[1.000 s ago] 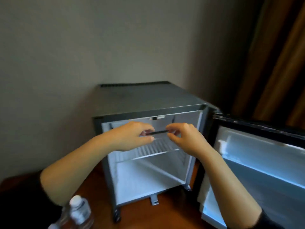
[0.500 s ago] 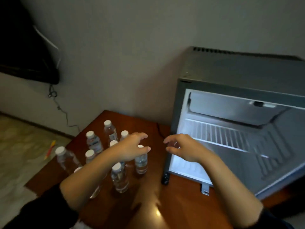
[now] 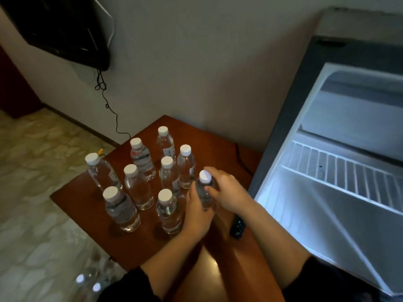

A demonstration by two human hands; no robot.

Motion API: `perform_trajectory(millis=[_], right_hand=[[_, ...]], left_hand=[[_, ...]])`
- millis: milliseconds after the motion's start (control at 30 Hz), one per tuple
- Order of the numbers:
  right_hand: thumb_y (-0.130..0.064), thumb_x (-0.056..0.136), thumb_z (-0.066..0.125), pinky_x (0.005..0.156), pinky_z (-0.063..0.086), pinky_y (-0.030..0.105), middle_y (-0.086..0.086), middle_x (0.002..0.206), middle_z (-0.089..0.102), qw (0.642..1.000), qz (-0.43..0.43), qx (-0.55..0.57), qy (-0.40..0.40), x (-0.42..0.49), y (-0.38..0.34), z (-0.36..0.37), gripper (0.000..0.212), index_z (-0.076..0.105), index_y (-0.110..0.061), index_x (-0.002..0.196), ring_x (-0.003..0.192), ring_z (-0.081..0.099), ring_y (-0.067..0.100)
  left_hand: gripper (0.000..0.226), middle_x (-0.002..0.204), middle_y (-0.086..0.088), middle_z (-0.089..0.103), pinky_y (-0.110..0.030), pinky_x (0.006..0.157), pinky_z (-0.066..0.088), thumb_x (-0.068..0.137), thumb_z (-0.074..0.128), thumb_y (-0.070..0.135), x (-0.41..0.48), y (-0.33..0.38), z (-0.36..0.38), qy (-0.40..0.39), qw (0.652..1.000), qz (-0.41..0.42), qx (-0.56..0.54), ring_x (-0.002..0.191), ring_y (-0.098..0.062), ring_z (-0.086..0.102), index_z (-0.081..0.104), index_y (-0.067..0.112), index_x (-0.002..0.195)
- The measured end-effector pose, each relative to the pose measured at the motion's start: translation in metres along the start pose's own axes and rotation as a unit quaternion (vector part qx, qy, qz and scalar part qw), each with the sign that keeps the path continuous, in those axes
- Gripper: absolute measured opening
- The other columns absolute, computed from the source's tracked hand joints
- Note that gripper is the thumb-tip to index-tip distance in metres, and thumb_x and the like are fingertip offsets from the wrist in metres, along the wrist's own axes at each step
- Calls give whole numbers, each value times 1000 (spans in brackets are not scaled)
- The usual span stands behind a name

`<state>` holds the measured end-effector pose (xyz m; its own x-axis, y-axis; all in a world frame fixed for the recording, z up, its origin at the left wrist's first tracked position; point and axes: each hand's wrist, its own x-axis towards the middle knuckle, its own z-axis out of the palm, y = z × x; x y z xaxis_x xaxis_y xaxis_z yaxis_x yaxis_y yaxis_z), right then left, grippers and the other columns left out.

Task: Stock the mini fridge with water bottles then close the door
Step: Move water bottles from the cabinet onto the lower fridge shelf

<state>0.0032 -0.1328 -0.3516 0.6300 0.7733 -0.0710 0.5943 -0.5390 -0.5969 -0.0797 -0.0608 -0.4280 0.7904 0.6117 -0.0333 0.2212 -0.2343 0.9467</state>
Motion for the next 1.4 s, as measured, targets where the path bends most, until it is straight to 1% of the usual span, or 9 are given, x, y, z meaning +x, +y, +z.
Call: perform_trajectory(millis=[267,433,567,667,867,967,1133,1233,1400], right_hand=[[-29,90,58,77,50,42,5,104,65,995,-84,-24,53,24,25,23,28,46,-23,115,96,61,29],[-29,92,57,73,43,34,3,94,65,985,-138,-44,96,25,34,30,31,47,-17,119,92,63,28],[-33,92,56,82,47,41,2,97,66,977,-163,-58,123,21,35,38,32,48,-16,118,96,62,29],[-33,92,55,87,47,47,5,107,66,972,-165,-59,155,2,34,40,30,50,-17,117,101,60,29],[-34,88,60,81,49,43,1,95,66,958,-186,-32,218,-64,27,37,25,55,-19,107,90,62,26],[-30,85,64,79,51,43,-5,88,64,953,-191,4,237,-100,25,36,18,57,-23,100,83,63,20],[-15,84,69,78,53,24,-6,90,66,950,-184,132,215,-156,30,33,25,59,-15,107,82,64,9],[-17,81,72,87,54,34,-6,98,68,962,-156,151,167,-184,39,38,34,59,-19,112,91,65,11],[-21,79,74,91,54,43,2,115,66,957,-140,177,185,-220,51,39,46,55,-23,121,106,64,20]], left_hand=[[78,139,6,46,-42,107,41,79,71,17,14,-59,23,33,998,38,-44,129,-10,44,27,25,143],[79,134,1,47,-9,94,41,78,72,14,23,-81,30,39,995,86,-21,126,-11,46,28,20,143],[77,137,5,47,-32,105,40,79,71,23,23,-86,30,46,990,131,-15,127,-10,45,28,24,142],[69,133,6,50,-35,104,42,79,70,26,10,-84,27,42,986,160,-16,123,-10,48,34,28,138],[56,113,16,61,-16,87,45,76,73,19,-44,-67,18,2,976,215,-31,104,2,58,43,34,122],[52,104,17,64,-22,85,49,73,76,23,-74,-62,18,-6,971,238,-29,98,1,61,48,35,115],[50,97,16,68,-34,85,53,64,78,38,-112,-53,24,-20,964,263,-33,93,-3,64,52,37,107],[48,97,12,70,-39,86,55,64,78,38,-131,-45,28,-43,959,276,-44,93,-5,66,55,36,105],[43,99,13,70,-34,88,54,72,77,29,-158,-26,33,-109,943,314,-32,94,-3,66,54,41,106]])
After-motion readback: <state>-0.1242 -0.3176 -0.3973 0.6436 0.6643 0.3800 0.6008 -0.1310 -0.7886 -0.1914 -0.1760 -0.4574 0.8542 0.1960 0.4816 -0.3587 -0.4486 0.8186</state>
